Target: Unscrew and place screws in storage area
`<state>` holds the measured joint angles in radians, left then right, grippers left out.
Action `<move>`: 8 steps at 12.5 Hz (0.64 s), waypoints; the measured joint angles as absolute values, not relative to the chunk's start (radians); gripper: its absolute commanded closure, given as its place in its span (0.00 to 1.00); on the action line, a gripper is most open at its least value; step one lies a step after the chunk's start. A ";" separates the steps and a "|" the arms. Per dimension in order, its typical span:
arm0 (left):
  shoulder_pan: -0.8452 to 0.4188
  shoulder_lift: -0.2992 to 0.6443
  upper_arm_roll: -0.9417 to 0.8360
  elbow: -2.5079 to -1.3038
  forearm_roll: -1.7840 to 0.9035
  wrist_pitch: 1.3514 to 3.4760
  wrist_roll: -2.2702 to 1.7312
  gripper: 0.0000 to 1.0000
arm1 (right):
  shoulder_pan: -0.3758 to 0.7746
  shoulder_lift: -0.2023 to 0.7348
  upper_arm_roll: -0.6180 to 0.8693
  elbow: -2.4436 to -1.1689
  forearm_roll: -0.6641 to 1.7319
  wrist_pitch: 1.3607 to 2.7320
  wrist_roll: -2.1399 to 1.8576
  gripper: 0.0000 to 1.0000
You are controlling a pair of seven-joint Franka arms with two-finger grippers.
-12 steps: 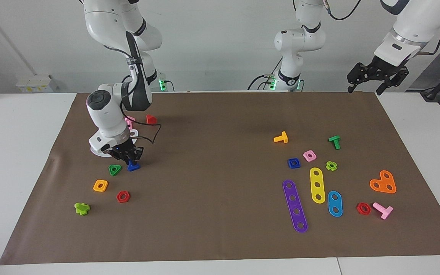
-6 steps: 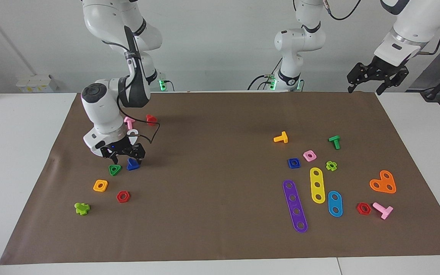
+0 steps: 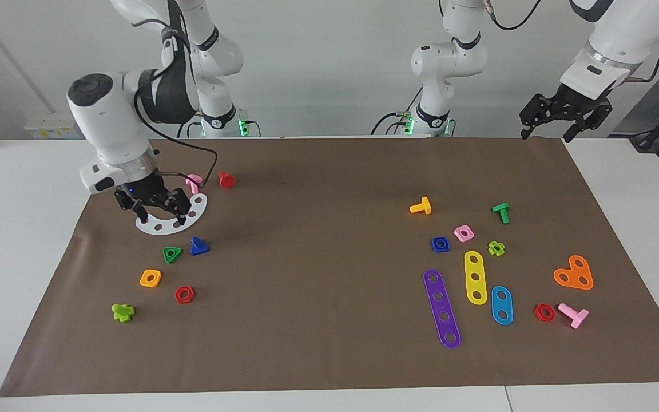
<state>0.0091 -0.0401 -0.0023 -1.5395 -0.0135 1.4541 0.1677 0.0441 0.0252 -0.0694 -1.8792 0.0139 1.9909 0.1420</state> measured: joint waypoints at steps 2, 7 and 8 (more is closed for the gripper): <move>0.009 -0.040 -0.002 -1.539 -0.013 1.454 0.168 0.00 | 0.022 -0.030 -0.071 -1.821 0.013 1.841 0.142 0.00; 0.009 -0.040 -0.002 -1.539 -0.013 1.454 0.168 0.00 | 0.005 -0.069 -0.071 -1.600 0.007 1.536 0.142 0.00; 0.009 -0.040 -0.002 -1.539 -0.013 1.454 0.168 0.00 | 0.005 -0.069 -0.070 -1.584 0.001 1.521 0.142 0.00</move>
<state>0.0091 -0.0401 -0.0023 -1.5395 -0.0135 1.4540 0.1677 0.0051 -0.0691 -0.0697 -1.5844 0.0006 1.5212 0.1420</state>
